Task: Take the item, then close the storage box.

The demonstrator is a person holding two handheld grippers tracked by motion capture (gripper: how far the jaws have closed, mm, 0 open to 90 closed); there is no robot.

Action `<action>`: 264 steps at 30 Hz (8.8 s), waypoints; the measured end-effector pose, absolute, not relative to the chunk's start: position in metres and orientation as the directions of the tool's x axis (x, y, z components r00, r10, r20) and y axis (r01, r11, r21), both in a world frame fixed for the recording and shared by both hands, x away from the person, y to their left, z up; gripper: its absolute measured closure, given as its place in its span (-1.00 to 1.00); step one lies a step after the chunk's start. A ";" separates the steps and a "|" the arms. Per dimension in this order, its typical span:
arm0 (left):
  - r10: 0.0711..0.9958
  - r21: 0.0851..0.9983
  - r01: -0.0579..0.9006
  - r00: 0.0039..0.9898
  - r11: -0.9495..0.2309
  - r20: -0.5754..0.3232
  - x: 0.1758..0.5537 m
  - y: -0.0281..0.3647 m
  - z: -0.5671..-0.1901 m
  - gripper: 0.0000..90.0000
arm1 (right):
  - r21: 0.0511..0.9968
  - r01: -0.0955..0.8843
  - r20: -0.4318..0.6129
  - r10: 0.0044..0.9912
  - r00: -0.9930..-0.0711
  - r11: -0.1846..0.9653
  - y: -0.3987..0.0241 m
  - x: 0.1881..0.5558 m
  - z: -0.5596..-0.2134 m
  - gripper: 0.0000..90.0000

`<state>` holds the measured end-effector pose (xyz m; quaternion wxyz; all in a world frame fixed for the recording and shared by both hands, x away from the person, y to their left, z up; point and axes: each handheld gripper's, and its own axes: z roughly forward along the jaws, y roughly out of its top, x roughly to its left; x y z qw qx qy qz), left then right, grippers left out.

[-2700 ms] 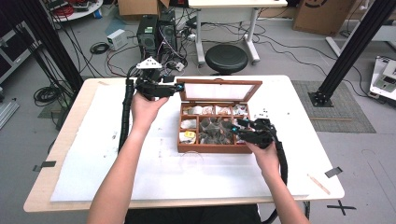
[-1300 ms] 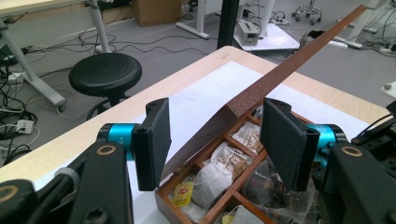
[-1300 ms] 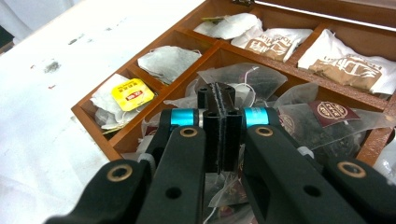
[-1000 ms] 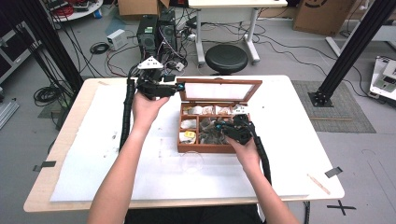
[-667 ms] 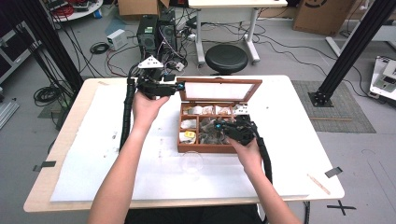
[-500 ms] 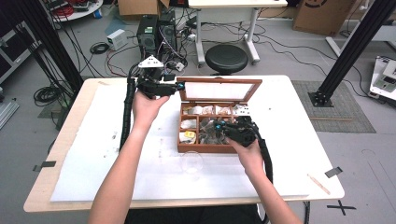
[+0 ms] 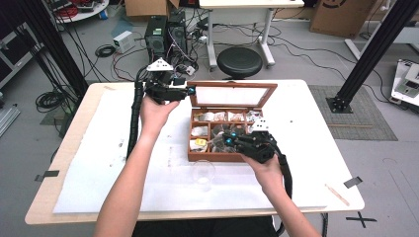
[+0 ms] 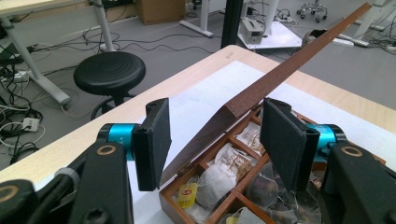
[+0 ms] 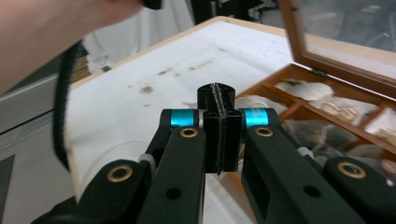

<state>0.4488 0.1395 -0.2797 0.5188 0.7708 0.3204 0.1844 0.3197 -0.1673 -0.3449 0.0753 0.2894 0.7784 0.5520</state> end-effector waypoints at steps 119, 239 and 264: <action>0.683 0.916 0.297 0.730 -0.269 -0.037 0.446 0.138 -0.279 -0.05 | 0.937 0.348 0.150 0.864 -0.481 0.031 -0.334 0.310 -0.354 -0.31; 0.696 0.869 0.473 0.673 -0.145 -0.250 0.397 0.139 -0.326 -0.21 | 0.951 0.307 0.111 0.877 -0.467 0.043 -0.326 0.308 -0.353 -0.34; 0.677 0.870 0.459 0.700 -0.181 -0.229 0.379 0.139 -0.354 -0.21 | 0.948 0.313 0.090 0.894 -0.440 0.059 -0.320 0.291 -0.362 -0.34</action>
